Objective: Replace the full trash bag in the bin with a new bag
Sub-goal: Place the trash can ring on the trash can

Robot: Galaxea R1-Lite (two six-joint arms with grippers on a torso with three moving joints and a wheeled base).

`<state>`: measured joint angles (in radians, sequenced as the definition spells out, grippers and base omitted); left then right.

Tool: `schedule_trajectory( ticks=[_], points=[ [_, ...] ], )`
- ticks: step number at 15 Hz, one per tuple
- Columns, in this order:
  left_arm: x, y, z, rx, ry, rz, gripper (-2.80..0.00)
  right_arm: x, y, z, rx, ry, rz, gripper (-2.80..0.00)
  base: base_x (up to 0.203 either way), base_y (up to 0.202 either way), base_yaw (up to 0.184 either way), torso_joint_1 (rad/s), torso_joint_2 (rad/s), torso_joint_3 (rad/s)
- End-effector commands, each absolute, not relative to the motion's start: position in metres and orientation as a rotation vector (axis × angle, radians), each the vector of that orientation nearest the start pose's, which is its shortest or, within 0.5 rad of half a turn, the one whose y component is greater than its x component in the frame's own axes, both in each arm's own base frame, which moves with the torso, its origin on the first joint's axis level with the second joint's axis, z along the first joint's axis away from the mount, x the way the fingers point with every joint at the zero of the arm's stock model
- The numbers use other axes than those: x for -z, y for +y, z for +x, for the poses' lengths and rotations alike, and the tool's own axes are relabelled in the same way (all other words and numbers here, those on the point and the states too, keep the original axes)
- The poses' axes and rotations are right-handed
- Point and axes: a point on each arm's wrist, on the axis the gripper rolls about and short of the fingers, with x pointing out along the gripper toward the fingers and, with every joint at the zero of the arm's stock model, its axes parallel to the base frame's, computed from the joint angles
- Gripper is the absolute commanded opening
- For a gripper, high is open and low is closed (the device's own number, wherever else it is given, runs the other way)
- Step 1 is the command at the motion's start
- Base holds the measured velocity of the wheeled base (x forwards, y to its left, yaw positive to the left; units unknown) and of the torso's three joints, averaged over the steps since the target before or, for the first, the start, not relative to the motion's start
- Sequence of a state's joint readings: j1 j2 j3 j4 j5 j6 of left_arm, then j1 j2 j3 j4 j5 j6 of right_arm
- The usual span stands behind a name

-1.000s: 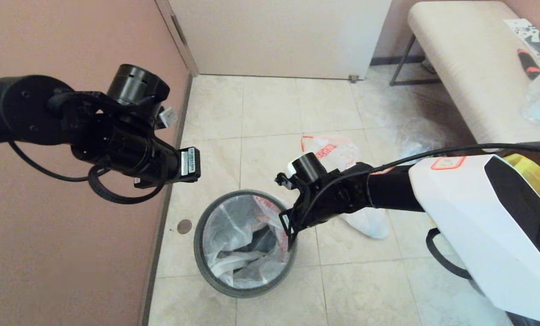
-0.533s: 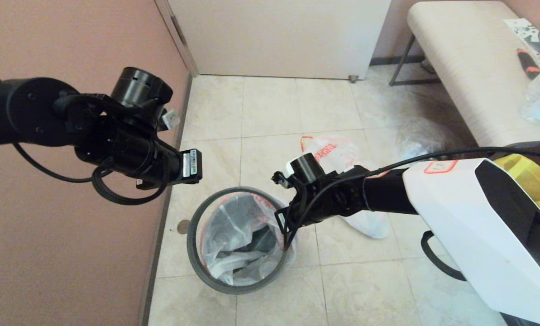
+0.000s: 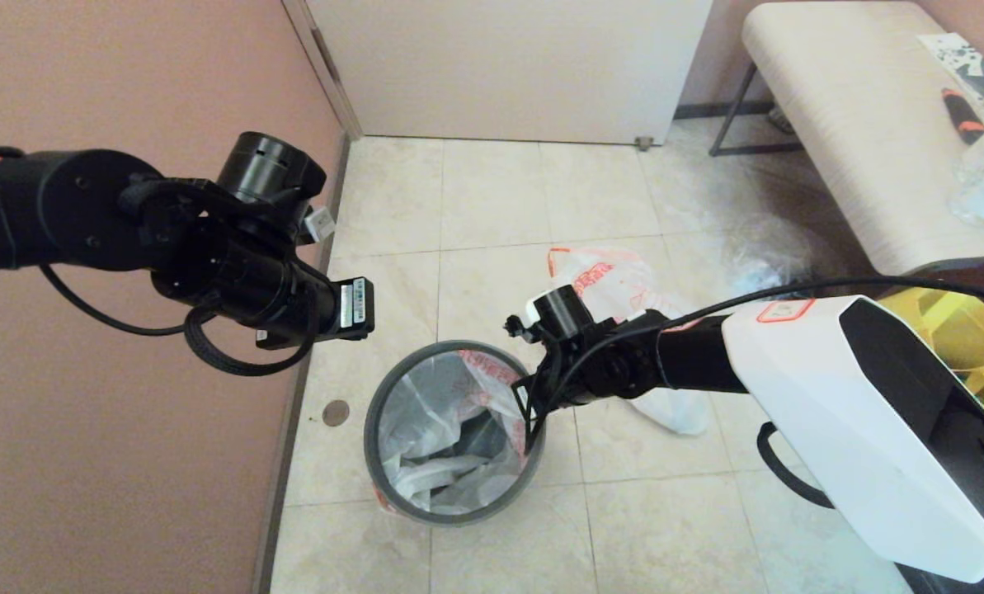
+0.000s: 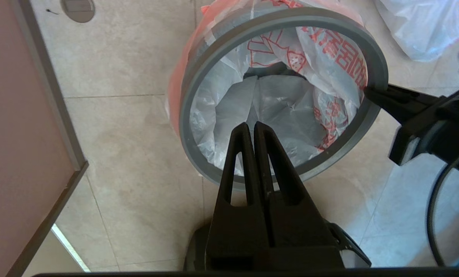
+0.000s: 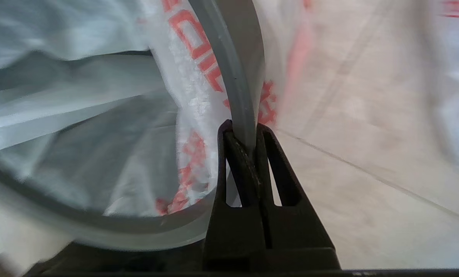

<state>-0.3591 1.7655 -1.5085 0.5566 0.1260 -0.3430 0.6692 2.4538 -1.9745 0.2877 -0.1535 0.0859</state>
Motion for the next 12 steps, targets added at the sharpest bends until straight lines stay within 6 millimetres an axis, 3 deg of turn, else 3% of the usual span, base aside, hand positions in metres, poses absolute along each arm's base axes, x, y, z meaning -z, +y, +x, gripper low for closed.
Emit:
schedule_trajectory(
  ticks=[1,12],
  points=[
    [-0.249,-0.108,0.297,0.079,0.819,-0.129,-2.8,-0.104,0.308,0.386,-0.388,0.723,-0.278,-2.8,0.0,0.0,0.0,0.0,0.0,0.0],
    [-0.247,-0.11,0.298,0.081,0.824,-0.124,-2.8,-0.084,0.332,0.376,-0.459,0.711,-0.342,-2.8,0.0,0.0,0.0,0.0,0.0,0.0]
  ],
)
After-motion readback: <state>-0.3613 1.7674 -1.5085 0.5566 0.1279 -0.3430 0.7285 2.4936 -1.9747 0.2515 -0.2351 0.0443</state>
